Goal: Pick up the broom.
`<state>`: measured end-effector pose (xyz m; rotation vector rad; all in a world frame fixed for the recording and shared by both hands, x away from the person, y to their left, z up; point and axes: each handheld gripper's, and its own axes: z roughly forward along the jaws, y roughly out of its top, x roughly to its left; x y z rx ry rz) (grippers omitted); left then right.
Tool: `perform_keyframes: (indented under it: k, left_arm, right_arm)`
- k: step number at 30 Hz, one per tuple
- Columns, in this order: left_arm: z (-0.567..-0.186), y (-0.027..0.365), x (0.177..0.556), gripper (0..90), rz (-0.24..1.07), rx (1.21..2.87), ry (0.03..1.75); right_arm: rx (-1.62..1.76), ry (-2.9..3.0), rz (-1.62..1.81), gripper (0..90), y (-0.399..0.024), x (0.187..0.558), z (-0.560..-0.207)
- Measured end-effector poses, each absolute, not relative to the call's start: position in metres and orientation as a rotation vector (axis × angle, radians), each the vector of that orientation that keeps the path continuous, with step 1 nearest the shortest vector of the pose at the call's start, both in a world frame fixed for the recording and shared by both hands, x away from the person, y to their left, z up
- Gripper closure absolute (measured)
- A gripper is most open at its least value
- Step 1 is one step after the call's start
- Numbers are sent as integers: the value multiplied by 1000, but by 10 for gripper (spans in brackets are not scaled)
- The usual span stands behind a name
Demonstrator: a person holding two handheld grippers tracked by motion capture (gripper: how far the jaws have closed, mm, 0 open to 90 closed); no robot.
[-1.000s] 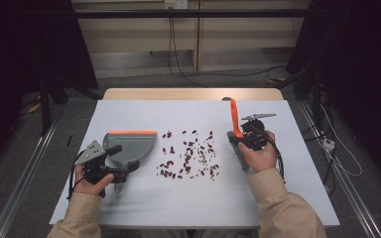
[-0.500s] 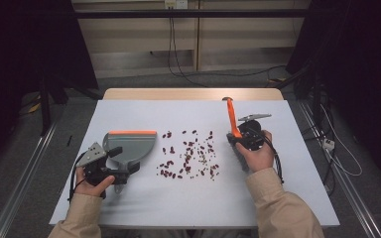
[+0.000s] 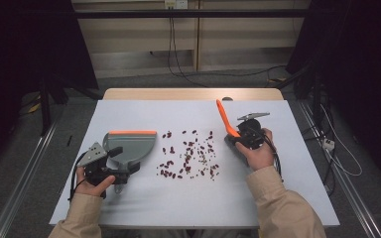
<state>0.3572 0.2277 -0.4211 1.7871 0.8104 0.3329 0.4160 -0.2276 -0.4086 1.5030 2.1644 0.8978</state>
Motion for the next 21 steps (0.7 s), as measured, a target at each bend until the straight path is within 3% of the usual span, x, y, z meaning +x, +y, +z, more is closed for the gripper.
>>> perform_keyframes:
  k: [21]
  left_arm:
    - [-422, 229, 358, 53, 336, 1782, 828]
  right_arm:
    - [1527, 2196, 835, 691, -237, 390, -410]
